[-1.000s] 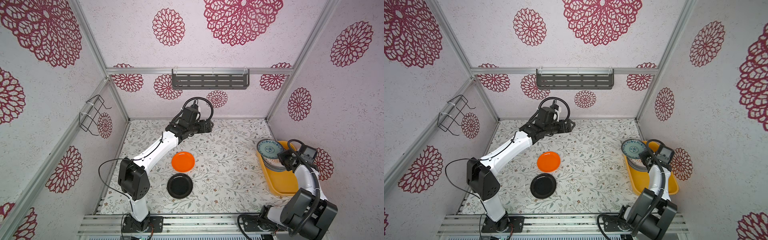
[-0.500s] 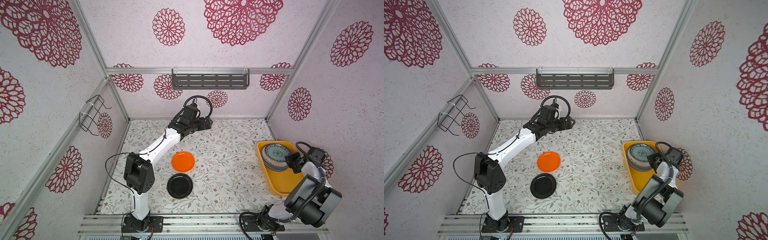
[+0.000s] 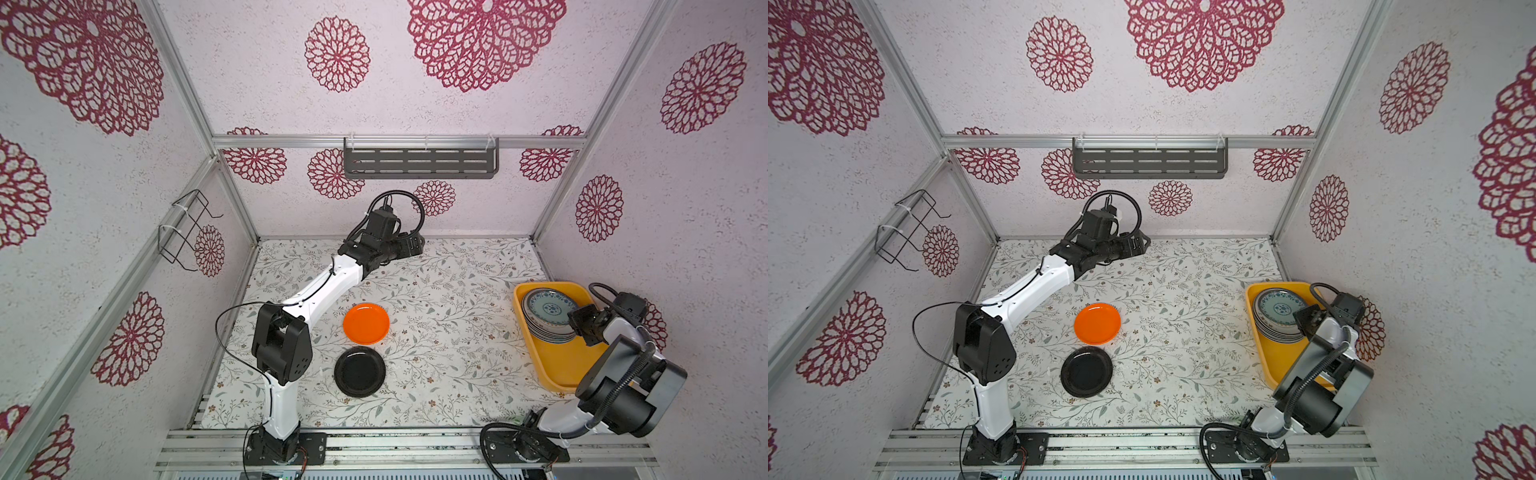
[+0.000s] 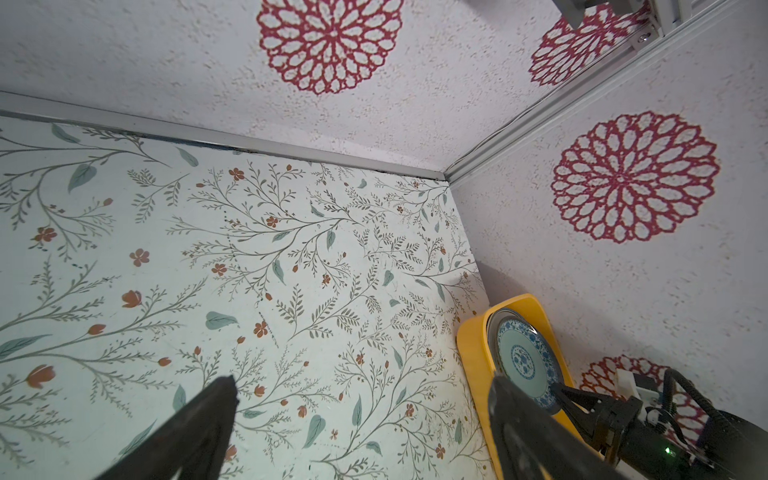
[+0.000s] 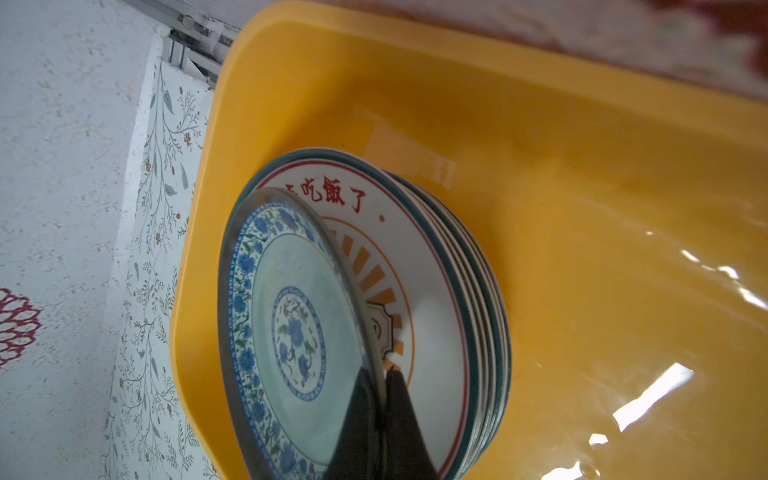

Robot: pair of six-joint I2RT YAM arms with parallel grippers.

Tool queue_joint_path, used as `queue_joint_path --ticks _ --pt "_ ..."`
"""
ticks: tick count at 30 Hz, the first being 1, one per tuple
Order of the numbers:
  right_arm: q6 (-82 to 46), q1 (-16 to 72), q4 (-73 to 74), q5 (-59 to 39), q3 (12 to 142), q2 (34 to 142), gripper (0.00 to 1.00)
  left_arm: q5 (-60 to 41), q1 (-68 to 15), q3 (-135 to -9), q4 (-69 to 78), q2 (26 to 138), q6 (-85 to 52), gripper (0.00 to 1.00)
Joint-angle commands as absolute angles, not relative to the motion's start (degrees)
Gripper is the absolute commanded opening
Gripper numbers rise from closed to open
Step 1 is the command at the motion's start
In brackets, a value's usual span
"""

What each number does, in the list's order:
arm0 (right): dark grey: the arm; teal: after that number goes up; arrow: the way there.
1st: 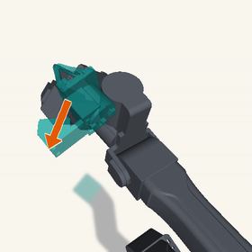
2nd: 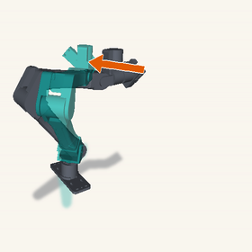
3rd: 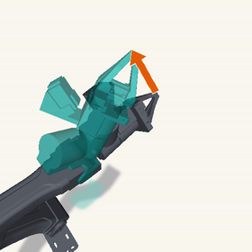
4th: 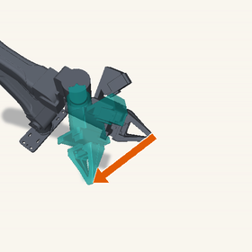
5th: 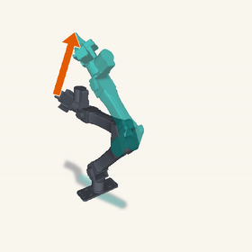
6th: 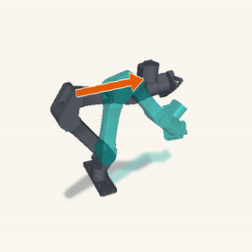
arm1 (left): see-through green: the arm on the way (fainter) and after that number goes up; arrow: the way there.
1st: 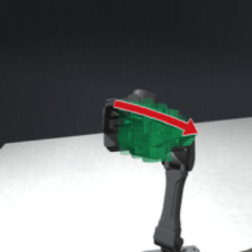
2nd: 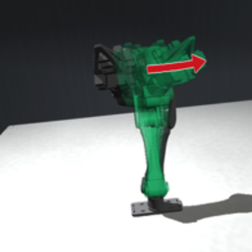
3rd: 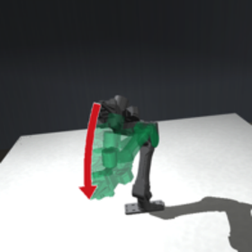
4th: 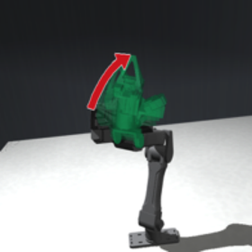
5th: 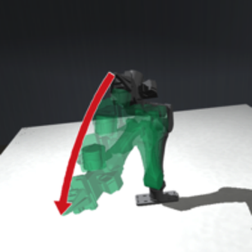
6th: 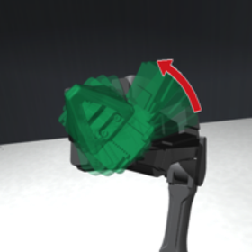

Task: Place the plates into the plastic bin on the countertop
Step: 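Lower the blue-floral plate onto the stack in the bin and open the right gripper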

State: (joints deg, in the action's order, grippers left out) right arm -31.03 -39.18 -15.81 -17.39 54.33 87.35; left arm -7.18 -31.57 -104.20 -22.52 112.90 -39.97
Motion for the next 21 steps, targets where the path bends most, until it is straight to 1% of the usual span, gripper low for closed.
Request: queue_joint_path --ticks 1,11,12,14,16,19,21 --pt "-30.3 -39.3 -14.0 -18.3 55.0 87.6 0.00 -7.1 -30.9 -105.5 -21.3 114.2 -40.0 0.97" --pt "-29.7 -39.2 -14.4 -17.0 55.0 89.0 0.01 -6.9 -30.7 -104.1 -21.2 113.3 -39.9 0.97" --pt "-29.5 -39.3 -14.6 -16.9 55.1 89.1 0.02 -6.9 -30.7 -103.8 -21.0 113.1 -40.0 0.97" --pt "-29.1 -39.3 -15.2 -16.4 55.3 89.4 0.10 -6.7 -30.6 -103.3 -21.1 113.1 -39.9 0.97" --pt "-28.9 -39.3 -15.8 -16.2 55.5 89.6 0.14 -6.6 -30.5 -102.5 -20.8 113.1 -40.0 0.97" --pt "-28.7 -39.3 -16.1 -16.1 55.4 89.6 0.24 -6.4 -30.3 -100.9 -20.2 110.4 -40.0 0.97" --pt "-28.6 -39.3 -16.8 -15.4 55.7 89.5 0.34 -6.1 -30.3 -99.7 -20.0 109.7 -40.0 0.97"
